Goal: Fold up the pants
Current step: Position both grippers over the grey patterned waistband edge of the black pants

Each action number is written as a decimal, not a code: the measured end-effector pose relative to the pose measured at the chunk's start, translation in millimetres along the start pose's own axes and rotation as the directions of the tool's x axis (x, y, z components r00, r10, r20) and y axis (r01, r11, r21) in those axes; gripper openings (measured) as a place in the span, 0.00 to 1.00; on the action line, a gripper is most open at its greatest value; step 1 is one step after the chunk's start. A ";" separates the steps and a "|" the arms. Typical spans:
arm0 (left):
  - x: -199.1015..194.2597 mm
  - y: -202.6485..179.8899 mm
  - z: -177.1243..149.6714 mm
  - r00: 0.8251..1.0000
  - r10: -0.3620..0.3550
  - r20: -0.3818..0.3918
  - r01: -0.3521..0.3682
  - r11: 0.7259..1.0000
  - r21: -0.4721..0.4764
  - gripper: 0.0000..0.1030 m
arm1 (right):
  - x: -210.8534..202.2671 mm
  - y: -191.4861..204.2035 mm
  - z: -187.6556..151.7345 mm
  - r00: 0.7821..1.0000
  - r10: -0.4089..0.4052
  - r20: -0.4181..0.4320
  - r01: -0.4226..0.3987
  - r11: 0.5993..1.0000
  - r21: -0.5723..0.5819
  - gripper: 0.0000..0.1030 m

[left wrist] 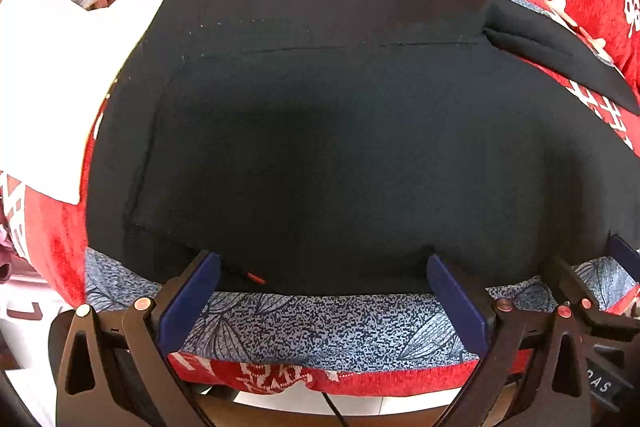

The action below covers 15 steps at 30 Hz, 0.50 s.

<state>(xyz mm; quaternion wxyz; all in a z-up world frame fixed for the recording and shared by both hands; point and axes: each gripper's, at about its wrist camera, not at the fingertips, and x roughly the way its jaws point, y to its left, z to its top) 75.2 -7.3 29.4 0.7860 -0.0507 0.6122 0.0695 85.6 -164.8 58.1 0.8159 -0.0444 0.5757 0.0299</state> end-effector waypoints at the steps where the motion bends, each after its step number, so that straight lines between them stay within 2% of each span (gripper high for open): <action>1: 0.5 0.3 0.5 1.000 -0.003 0.004 0.003 1.000 -0.005 1.00 | -0.1 0.9 -1.5 1.000 0.002 0.001 -0.002 1.000 0.003 1.00; 15: 3.4 8.3 -14.0 0.999 -0.021 0.045 0.022 1.000 -0.007 1.00 | -5.9 1.0 -3.7 0.999 -0.002 0.035 0.002 1.000 0.017 1.00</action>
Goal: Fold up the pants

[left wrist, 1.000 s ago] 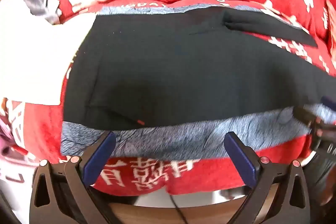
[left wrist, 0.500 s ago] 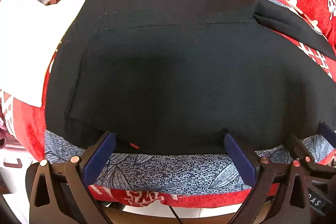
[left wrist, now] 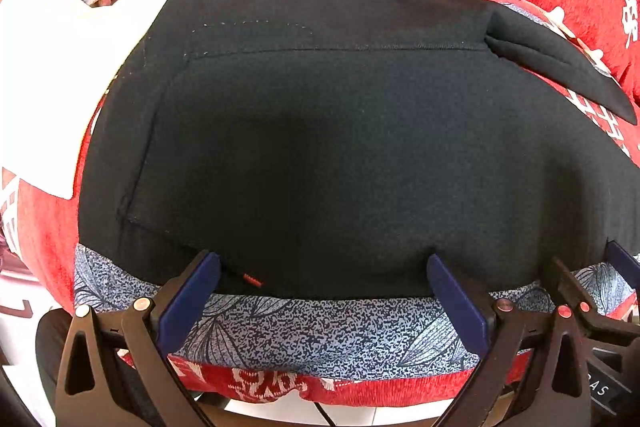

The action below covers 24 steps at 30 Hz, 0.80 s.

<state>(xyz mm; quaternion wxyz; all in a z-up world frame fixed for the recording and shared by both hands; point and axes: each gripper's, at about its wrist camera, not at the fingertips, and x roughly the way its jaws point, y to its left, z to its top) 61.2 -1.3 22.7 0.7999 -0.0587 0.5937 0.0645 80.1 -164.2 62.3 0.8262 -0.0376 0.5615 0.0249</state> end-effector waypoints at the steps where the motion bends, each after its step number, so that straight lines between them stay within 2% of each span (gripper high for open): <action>1: -0.2 0.5 0.1 1.000 -0.002 -0.002 0.002 1.000 0.000 1.00 | -0.3 -0.2 -0.1 1.000 0.000 0.003 0.000 1.000 -0.001 1.00; 6: 0.8 -0.3 5.3 1.000 0.000 -0.017 0.000 1.000 -0.002 1.00 | -1.4 1.8 -4.7 0.999 0.003 0.033 -0.002 1.000 -0.023 1.00; 9: 0.3 -2.4 12.1 0.999 0.007 -0.041 -0.007 1.000 0.000 1.00 | -1.6 2.7 0.8 1.000 0.006 0.003 -0.006 0.999 -0.044 1.00; 14: -0.8 -7.1 19.6 0.999 0.040 -0.017 -0.040 0.999 0.026 1.00 | 0.1 0.9 3.5 1.000 0.009 -0.014 -0.010 0.998 -0.068 1.00; 17: -8.6 -8.2 24.7 0.996 0.079 0.032 -0.080 0.996 0.034 1.00 | -5.6 -3.7 6.7 1.000 0.003 -0.004 -0.004 0.998 -0.069 1.00; 24: -14.3 -4.1 48.6 0.993 0.095 0.075 -0.099 0.993 0.056 1.00 | -15.9 -8.6 50.8 0.998 0.025 0.055 -0.018 0.992 -0.128 1.00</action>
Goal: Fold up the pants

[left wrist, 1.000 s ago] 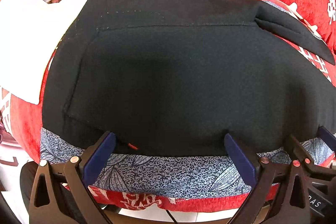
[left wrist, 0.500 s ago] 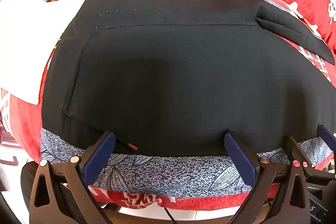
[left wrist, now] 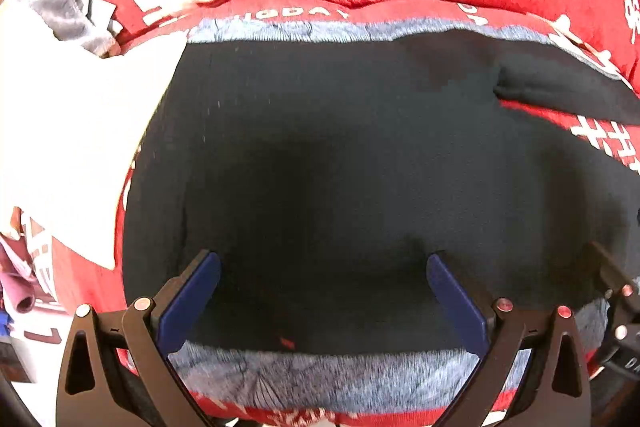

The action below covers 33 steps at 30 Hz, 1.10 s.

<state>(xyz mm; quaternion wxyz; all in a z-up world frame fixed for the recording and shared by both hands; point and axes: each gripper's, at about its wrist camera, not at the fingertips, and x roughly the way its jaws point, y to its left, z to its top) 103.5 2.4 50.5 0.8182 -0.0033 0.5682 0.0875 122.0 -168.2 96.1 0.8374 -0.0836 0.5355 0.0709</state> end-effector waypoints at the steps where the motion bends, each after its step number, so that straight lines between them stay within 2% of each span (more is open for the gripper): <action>1: 1.7 1.7 7.1 1.000 -0.001 0.002 0.001 1.000 -0.004 1.00 | 0.9 0.3 8.9 1.000 0.000 0.005 0.000 1.000 -0.018 1.00; 7: 17.4 3.4 33.4 1.000 0.008 -0.003 -0.008 1.000 -0.009 1.00 | 22.6 3.3 59.0 1.000 0.006 0.008 -0.005 0.994 -0.110 1.00; 12: 38.0 2.0 59.6 1.000 -0.001 -0.031 0.001 1.000 -0.008 1.00 | 53.6 12.4 100.1 0.998 0.059 -0.016 -0.061 0.982 -0.176 1.00; 15: 47.6 5.5 79.2 0.998 -0.032 -0.048 0.032 0.999 -0.013 1.00 | 71.9 23.1 124.9 0.991 0.127 -0.030 -0.130 0.953 -0.272 1.00; 17: 52.1 6.4 89.8 0.997 -0.045 -0.058 0.045 0.999 -0.007 1.00 | 87.2 32.1 140.7 0.987 0.146 -0.066 -0.160 0.915 -0.371 1.00; 21: 60.0 14.8 108.1 0.996 -0.063 -0.066 0.062 0.998 -0.023 1.00 | 96.6 33.5 160.1 0.955 0.232 -0.185 -0.294 0.826 -0.481 1.00; 24: 62.8 23.6 114.8 0.994 -0.094 -0.055 0.092 0.995 -0.045 1.00 | 72.7 15.5 170.6 0.908 0.379 -0.177 -0.416 0.773 -0.479 1.00; 25: 64.2 24.0 116.3 0.994 -0.097 -0.054 0.094 0.995 -0.044 1.00 | 65.7 8.1 176.7 0.899 0.412 -0.149 -0.432 0.772 -0.467 1.00; 26: 66.6 22.6 118.4 0.995 -0.088 -0.054 0.086 0.996 -0.038 1.00 | 63.9 5.6 184.3 0.900 0.417 -0.125 -0.425 0.782 -0.456 1.00; 28: 70.6 22.7 122.4 0.996 -0.066 -0.057 0.064 0.997 -0.040 1.00 | 74.1 3.0 203.5 0.915 0.394 -0.089 -0.396 0.831 -0.391 1.00; 30: 72.3 24.3 125.0 0.995 -0.074 -0.061 0.070 0.996 -0.063 1.00 | 95.6 10.5 215.2 0.920 0.373 -0.119 -0.390 0.852 -0.350 1.00; 33: 73.9 28.1 127.1 0.993 -0.097 -0.073 0.091 0.993 -0.074 1.00 | 132.8 32.2 224.1 0.925 0.336 -0.180 -0.380 0.843 -0.380 1.00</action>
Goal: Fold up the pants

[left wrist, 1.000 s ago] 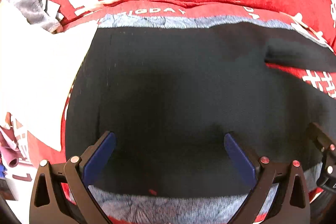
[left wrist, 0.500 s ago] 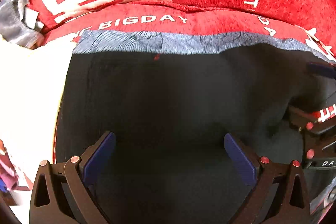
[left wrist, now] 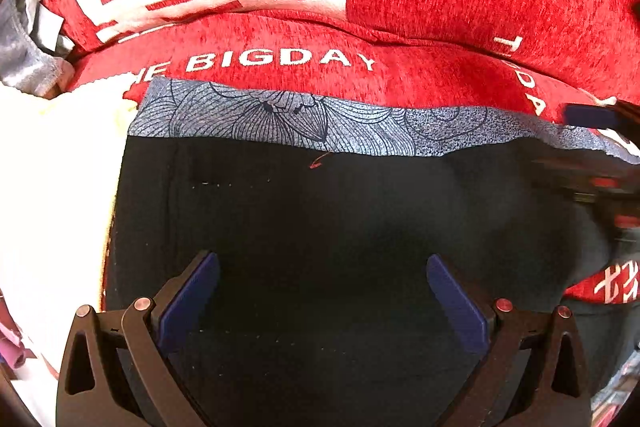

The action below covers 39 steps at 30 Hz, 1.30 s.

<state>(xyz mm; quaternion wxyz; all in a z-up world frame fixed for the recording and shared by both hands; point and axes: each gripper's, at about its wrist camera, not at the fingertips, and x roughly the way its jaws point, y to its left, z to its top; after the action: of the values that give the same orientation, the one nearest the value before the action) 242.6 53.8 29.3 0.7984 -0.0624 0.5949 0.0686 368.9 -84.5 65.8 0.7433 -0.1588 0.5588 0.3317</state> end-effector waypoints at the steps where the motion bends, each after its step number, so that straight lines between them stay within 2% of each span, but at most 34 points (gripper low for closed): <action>1: 0.8 0.3 0.6 1.000 -0.002 -0.004 0.002 1.000 0.002 1.00 | 13.0 3.3 5.6 1.000 0.001 -0.015 -0.001 1.000 -0.023 1.00; 4: 1.9 2.9 1.8 1.000 -0.002 -0.007 0.002 1.000 -0.003 1.00 | 43.9 7.8 18.2 0.997 -0.037 -0.067 0.031 0.996 -0.082 1.00; 6: 3.2 4.2 2.0 1.000 -0.010 -0.011 0.010 1.000 -0.014 1.00 | 63.2 8.8 21.4 0.990 -0.040 -0.137 0.023 0.992 -0.123 1.00; 7: 3.3 4.3 1.9 1.000 -0.011 -0.011 0.010 1.000 -0.017 1.00 | 61.7 9.7 21.8 0.994 -0.036 -0.103 0.022 0.990 -0.141 1.00; 9: 3.8 4.3 2.3 1.000 -0.014 -0.012 0.014 1.000 -0.023 1.00 | 62.9 14.0 21.0 0.994 -0.032 -0.102 0.012 0.982 -0.189 0.99; 10: 3.8 4.7 2.6 1.000 -0.017 -0.013 0.017 1.000 -0.026 1.00 | 61.8 14.1 20.7 0.994 -0.020 -0.110 -0.002 0.982 -0.189 0.95; 12: 3.9 6.3 5.2 0.999 -0.033 -0.020 0.032 0.998 -0.046 1.00 | 51.9 17.8 18.8 0.993 0.024 -0.114 -0.049 0.974 -0.220 0.74; 14: 3.1 10.0 9.4 0.997 -0.066 -0.031 0.063 0.995 -0.083 1.00 | 43.3 19.4 16.3 0.989 0.067 -0.130 -0.095 0.970 -0.222 0.22; 15: 2.2 12.9 11.8 0.995 -0.093 -0.036 0.089 0.990 -0.108 1.00 | 40.4 21.2 13.1 0.986 0.082 -0.144 -0.113 0.969 -0.222 0.16; 19: 1.1 26.9 23.6 0.975 -0.219 -0.043 0.202 0.947 -0.248 1.00 | 22.1 39.4 -6.0 0.997 0.016 -0.074 -0.037 0.960 -0.278 0.13; 22: 7.8 36.1 36.2 0.965 -0.259 -0.049 0.225 0.905 -0.361 1.00 | -3.6 48.0 -25.0 0.999 0.003 0.036 0.006 0.969 -0.249 0.13; 25: 12.4 42.2 45.1 0.950 -0.311 -0.039 0.262 0.855 -0.447 1.00 | -31.8 59.7 -44.3 0.990 -0.038 0.134 0.071 0.965 -0.253 0.13; 26: 13.5 43.8 48.5 0.941 -0.337 -0.031 0.281 0.830 -0.482 1.00 | -36.7 68.0 -47.8 0.986 -0.062 0.154 0.102 0.958 -0.269 0.13; 28: 18.5 42.5 53.4 0.930 -0.368 -0.025 0.302 0.798 -0.521 1.00 | -41.8 86.5 -59.1 0.976 -0.109 0.187 0.163 0.938 -0.305 0.13; 29: 24.9 38.5 57.7 0.927 -0.372 -0.047 0.294 0.798 -0.527 1.00 | -41.0 94.7 -62.2 0.972 -0.124 0.201 0.184 0.931 -0.315 0.13; 30: 32.5 33.6 61.3 0.929 -0.361 -0.078 0.270 0.810 -0.521 1.00 | -41.9 99.2 -68.0 0.968 -0.137 0.212 0.201 0.925 -0.322 0.13; 32: 46.4 23.2 66.5 0.940 -0.315 -0.129 0.215 0.844 -0.492 1.00 | -38.4 104.8 -74.0 0.962 -0.159 0.221 0.227 0.916 -0.331 0.13; 33: 47.4 18.2 67.6 0.950 -0.289 -0.123 0.202 0.861 -0.466 0.99 | -36.2 105.9 -76.4 0.962 -0.167 0.218 0.233 0.915 -0.329 0.13; 35: 41.3 8.3 67.2 0.974 -0.195 -0.118 0.136 0.913 -0.384 0.61 | -33.6 107.9 -77.5 0.959 -0.181 0.219 0.246 0.915 -0.320 0.13; 36: 38.7 5.3 64.3 0.975 -0.178 -0.135 0.121 0.928 -0.351 0.38 | -33.8 108.6 -77.7 0.957 -0.188 0.222 0.252 0.916 -0.313 0.13; 37: 34.3 6.3 61.1 0.971 -0.203 -0.125 0.148 0.923 -0.354 0.32 | -34.6 109.6 -76.8 0.956 -0.188 0.225 0.252 0.918 -0.304 0.13; 39: 18.2 15.2 49.2 0.965 -0.250 -0.077 0.202 0.898 -0.390 0.26 | -38.9 111.6 -76.6 0.953 -0.187 0.240 0.253 0.924 -0.286 0.13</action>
<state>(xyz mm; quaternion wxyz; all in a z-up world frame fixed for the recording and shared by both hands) 291.3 78.3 25.6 0.7350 -0.2883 0.6079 0.0848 232.5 -61.8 92.3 0.7956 -0.3010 0.3967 0.3450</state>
